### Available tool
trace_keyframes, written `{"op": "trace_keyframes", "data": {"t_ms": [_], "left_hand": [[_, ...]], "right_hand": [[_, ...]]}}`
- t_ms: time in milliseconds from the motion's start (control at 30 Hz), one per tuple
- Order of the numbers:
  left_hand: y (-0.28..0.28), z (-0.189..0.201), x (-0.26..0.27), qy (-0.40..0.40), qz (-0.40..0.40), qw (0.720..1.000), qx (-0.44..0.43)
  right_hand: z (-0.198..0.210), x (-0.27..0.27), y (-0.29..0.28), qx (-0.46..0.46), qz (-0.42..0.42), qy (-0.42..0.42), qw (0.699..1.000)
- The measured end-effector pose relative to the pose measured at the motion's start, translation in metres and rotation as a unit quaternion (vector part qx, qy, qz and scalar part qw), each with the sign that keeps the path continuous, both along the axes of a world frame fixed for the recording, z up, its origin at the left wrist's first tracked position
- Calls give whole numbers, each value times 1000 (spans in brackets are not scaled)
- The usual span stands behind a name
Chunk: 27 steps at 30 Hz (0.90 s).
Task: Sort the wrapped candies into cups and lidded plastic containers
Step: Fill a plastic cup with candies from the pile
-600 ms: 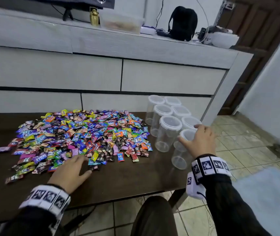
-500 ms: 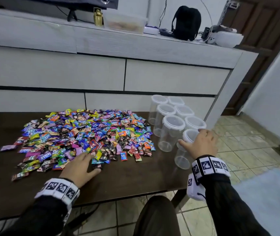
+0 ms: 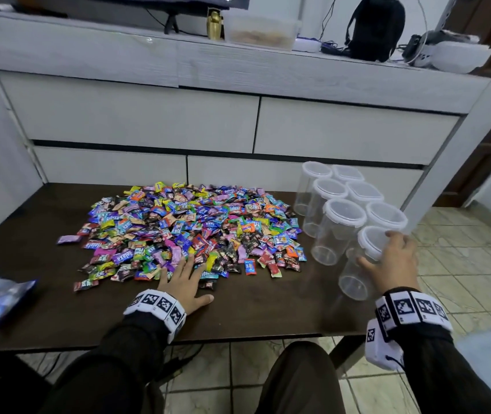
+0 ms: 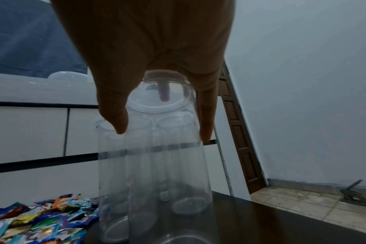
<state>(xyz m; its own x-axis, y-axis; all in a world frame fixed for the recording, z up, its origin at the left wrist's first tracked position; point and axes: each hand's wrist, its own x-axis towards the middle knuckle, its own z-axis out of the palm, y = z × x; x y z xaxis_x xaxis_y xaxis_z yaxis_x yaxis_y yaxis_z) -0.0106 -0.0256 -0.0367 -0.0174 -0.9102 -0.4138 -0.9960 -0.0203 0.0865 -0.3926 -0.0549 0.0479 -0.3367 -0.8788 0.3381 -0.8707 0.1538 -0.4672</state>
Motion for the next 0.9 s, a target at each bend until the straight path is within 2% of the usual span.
{"op": "trace_keyframes", "data": {"t_ms": [133,267,400,567,700,900], "left_hand": [[-1,-2,2,18,1,1000,-8],[-1,-1,3,33,5,999,-22],[0,1,7,61,1,997,-40],[15,-14,21,120,8,981,-149],[24,-24,25,143,8,974,-177],[15,-9,30,189,16,965,-180]], "right_hand": [[9,19,10,-7,55,-1,998],[27,61,16,-5,174,0,985],[34,115,19,8,322,-23,946],[24,171,23,40,445,-22,894],[13,192,26,60,499,-20,865],[12,200,23,76,515,-10,853]]}}
